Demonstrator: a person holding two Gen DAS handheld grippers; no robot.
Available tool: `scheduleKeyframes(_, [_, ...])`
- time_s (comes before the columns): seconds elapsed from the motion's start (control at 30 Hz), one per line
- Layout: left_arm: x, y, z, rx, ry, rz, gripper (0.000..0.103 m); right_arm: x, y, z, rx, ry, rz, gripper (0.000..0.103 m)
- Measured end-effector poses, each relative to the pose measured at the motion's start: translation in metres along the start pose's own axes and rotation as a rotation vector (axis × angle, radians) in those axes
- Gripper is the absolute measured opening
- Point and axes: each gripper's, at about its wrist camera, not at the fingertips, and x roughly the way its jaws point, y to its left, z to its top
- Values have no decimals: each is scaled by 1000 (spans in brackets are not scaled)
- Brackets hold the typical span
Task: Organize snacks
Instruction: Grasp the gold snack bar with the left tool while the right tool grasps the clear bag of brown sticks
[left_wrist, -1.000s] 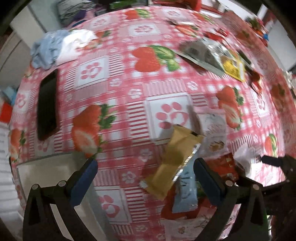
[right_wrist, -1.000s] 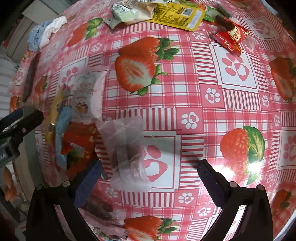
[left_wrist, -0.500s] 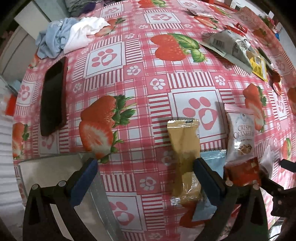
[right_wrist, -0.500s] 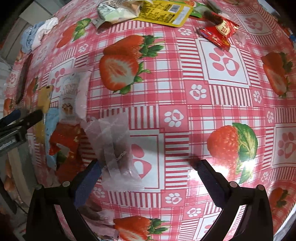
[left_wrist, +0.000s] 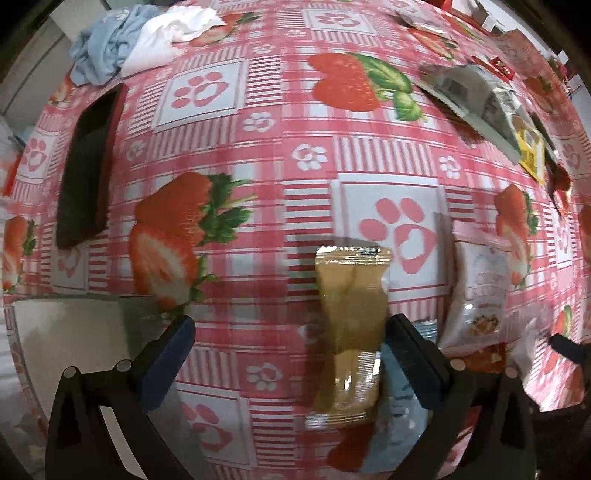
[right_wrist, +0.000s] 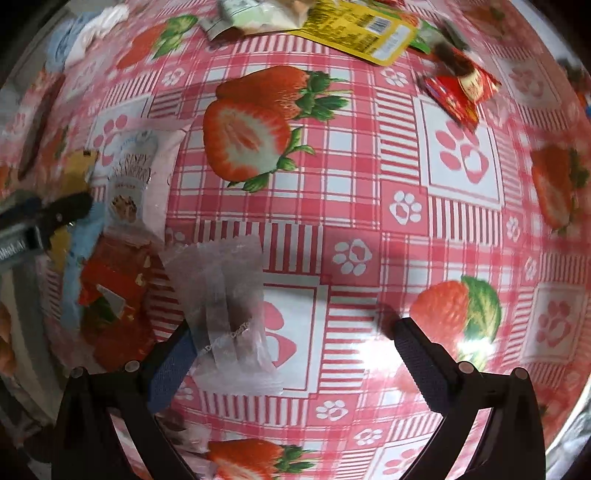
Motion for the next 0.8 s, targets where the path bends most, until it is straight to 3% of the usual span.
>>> scheduleKeyframes(0.2, [3, 11, -2, 1, 0, 4, 103, 0, -2, 0, 10, -4, -1, 103])
scheduleKeyframes(0.43, [15, 25, -2, -86, 24, -43, 103, 1, -3, -1, 6, 7, 0, 103])
scheduleKeyframes(0.63, [17, 23, -4, -105, -5, -36, 103, 3, -3, 0, 10, 0, 2, 103])
scheduleKeyframes(0.8, [18, 24, -2, -148, 78, -30, 103, 4, -2, 3, 22, 26, 4, 103])
